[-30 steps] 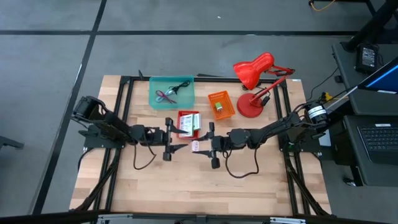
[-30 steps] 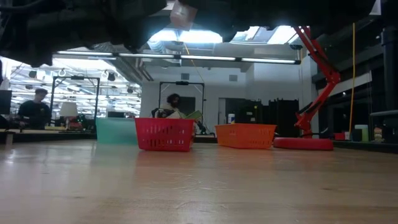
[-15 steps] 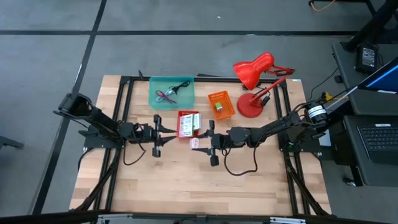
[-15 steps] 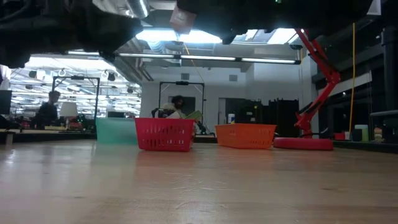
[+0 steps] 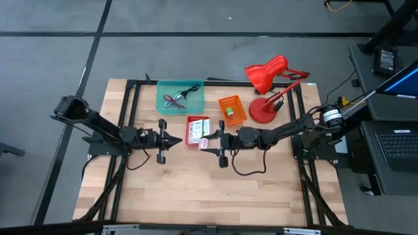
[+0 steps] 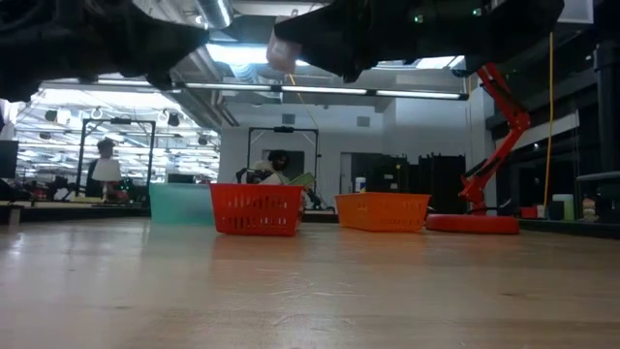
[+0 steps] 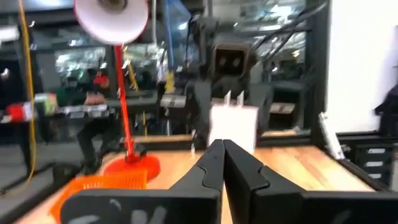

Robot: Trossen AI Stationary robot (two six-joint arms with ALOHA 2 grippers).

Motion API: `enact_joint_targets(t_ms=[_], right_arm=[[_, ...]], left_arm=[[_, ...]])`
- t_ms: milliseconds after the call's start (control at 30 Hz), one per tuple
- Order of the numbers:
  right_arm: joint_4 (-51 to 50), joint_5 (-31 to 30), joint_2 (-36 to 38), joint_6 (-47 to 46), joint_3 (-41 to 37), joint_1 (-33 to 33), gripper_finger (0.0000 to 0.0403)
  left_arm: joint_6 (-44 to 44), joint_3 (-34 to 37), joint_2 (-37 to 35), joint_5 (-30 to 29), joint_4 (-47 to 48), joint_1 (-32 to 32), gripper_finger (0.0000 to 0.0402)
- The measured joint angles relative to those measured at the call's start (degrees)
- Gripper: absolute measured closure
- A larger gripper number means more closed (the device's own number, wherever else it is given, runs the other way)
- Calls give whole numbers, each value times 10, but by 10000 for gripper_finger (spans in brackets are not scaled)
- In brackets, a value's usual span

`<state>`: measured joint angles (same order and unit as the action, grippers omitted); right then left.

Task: Pick and place items into bin
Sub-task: Put the white charger adapter into the orange bin

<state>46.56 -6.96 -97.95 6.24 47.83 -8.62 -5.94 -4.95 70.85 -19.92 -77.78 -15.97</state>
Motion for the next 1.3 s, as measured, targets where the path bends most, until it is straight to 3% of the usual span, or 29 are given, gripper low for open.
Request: enact_joint_targets(t_ms=[167, 233, 400, 667, 1067, 1300], right_arm=[[-1, 16, 0, -2, 0, 6, 235], [-1, 17, 0, -2, 0, 9, 234], [-2, 22, 1, -7, 0, 13, 232], [-20, 22, 1, -31, 0, 22, 234], [-82, 21, 19, -32, 0, 61, 234], [-125, 21, 58, -58, -17, 98, 234]], left_arm=[[-16, 43, -82, 21, 4, 13, 400], [11, 45, -115, 27, 54, 32, 400], [60, 45, -179, 78, 190, 83, 400], [53, 45, -270, 185, 238, 152, 399], [66, 45, -486, 198, 468, 184, 398], [56, 45, -594, 163, 597, 184, 398]])
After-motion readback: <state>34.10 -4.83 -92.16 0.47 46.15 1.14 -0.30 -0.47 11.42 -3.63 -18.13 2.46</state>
